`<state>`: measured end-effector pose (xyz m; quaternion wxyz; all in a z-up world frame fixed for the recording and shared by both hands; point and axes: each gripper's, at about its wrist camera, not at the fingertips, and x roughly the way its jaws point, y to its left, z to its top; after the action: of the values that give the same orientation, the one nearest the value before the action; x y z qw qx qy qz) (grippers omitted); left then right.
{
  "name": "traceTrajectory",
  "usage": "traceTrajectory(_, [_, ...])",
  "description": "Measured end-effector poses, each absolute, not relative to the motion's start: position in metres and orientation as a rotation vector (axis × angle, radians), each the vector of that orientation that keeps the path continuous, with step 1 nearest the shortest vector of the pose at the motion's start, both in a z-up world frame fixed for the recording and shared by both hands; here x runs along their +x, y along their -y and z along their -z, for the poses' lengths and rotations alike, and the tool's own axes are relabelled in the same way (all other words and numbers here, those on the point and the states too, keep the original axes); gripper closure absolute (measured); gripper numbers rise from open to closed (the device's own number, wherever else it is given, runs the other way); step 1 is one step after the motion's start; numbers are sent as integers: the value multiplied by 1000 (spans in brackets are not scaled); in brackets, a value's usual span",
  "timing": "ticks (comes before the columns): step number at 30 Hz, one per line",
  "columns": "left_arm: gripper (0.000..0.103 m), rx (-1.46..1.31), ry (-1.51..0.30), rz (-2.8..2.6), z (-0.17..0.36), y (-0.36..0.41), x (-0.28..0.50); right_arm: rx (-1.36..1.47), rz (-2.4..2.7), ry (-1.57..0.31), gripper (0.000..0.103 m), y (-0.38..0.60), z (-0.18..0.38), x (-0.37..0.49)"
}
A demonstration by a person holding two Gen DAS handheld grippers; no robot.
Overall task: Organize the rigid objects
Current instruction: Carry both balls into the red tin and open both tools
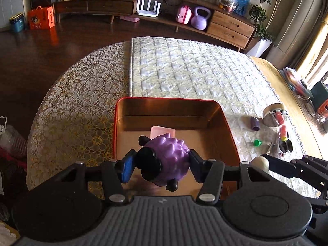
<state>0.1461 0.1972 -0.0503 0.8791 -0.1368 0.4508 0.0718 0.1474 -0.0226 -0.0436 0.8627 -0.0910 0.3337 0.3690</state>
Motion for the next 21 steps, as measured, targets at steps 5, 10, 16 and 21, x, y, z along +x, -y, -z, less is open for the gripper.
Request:
traceTrajectory(5, [48,-265,-921,-187,58,-207,164,-238,-775,-726,73,3,57,151])
traceTrajectory(10, [48,-231,-908,-217,67,-213,184,-271,-781,-741,73,-12,66,156])
traceTrajectory(16, [48,-200,-921,-232,79,-213,204,-314,-793,-781,73,-26,80,160])
traceTrajectory(21, [48,-162,-937,-248,91,-211,213,-341,-816,-787,73,-33,85,156])
